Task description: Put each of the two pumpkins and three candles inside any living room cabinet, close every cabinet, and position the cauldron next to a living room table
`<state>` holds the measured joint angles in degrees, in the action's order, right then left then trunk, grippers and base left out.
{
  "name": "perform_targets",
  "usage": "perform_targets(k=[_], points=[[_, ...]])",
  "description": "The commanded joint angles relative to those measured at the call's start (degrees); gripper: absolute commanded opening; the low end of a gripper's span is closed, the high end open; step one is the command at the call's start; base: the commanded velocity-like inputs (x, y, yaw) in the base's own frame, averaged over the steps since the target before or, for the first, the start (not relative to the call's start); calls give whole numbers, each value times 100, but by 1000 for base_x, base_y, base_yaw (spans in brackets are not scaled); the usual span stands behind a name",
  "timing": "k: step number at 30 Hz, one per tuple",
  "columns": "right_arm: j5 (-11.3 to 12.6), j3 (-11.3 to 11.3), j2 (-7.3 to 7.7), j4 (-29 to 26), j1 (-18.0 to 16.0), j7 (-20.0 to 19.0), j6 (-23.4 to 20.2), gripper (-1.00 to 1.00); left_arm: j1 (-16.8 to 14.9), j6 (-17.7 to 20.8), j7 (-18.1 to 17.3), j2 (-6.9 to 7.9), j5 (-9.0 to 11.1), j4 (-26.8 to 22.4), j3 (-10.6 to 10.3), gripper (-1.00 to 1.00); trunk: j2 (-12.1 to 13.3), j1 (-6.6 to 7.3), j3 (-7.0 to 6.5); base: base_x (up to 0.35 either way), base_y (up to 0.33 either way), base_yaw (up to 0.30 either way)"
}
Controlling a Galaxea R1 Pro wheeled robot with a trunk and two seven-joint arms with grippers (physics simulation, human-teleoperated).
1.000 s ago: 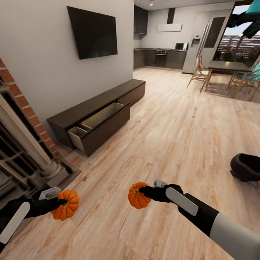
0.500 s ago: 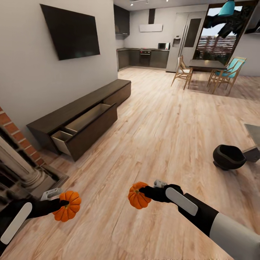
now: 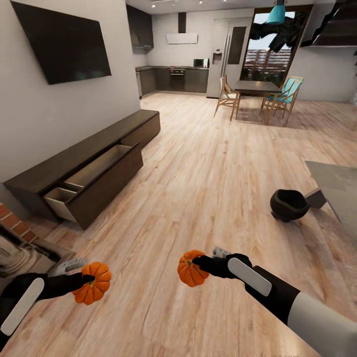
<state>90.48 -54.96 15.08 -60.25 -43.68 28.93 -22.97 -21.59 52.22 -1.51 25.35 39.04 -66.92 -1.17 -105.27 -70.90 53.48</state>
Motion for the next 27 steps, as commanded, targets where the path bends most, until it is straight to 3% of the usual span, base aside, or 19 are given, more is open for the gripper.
perform_targets(k=[1,17,27], points=[[43,-15,3,-11,-9,34,10,-100,-3,16,-7,5,8,-6,-6,-100,-3,1,4,0,0,-257],[48,-15,3,-13,-9,34,12,-100,-3,16,-7,12,8,-6,-6,-100,-3,1,4,11,0,-257],[41,-15,3,-13,-9,-44,20,-100,-3,16,-7,14,48,-6,1,-100,-3,1,4,264,0,-258]])
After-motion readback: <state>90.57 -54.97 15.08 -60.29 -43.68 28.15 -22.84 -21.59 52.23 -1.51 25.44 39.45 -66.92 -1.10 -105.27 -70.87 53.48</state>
